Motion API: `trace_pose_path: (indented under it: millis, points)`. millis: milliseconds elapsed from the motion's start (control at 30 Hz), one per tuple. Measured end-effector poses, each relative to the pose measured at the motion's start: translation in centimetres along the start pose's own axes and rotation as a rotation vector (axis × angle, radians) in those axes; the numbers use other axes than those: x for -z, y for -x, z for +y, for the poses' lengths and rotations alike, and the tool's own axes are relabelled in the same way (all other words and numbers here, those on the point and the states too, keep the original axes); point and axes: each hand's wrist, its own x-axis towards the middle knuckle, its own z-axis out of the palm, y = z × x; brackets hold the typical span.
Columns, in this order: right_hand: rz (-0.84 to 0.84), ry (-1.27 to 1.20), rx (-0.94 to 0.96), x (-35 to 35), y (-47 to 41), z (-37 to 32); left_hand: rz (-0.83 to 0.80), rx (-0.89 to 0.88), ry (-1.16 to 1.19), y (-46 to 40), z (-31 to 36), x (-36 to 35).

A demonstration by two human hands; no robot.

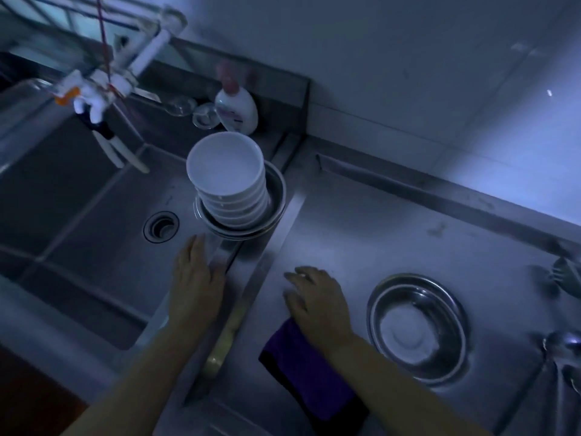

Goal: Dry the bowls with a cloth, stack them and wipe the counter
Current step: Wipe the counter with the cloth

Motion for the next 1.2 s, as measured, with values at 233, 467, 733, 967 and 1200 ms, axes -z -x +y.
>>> trace_pose_path:
  millis: [233,467,733,967,1200]
  points:
    - [0.137,-0.347,-0.388,0.6,-10.7,-2.7,0.051,0.035,0.190,-8.2,-0.8,1.0]
    - [0.128,-0.387,-0.602,-1.3,-17.1,-3.6,-0.034,0.057,0.430,-10.7,-2.3,0.4]
    - [0.176,-0.357,-0.626,-2.1,-18.8,-3.2,0.008,0.099,0.443,-11.7,-2.2,-0.2]
    - [0.198,-0.281,-0.609,-1.2,-18.0,-2.5,0.008,0.099,0.504,-11.7,-1.1,-1.2]
    - [0.279,-0.252,-0.652,0.9,-16.0,0.5,-0.047,-0.007,0.470,-11.8,2.5,-3.1]
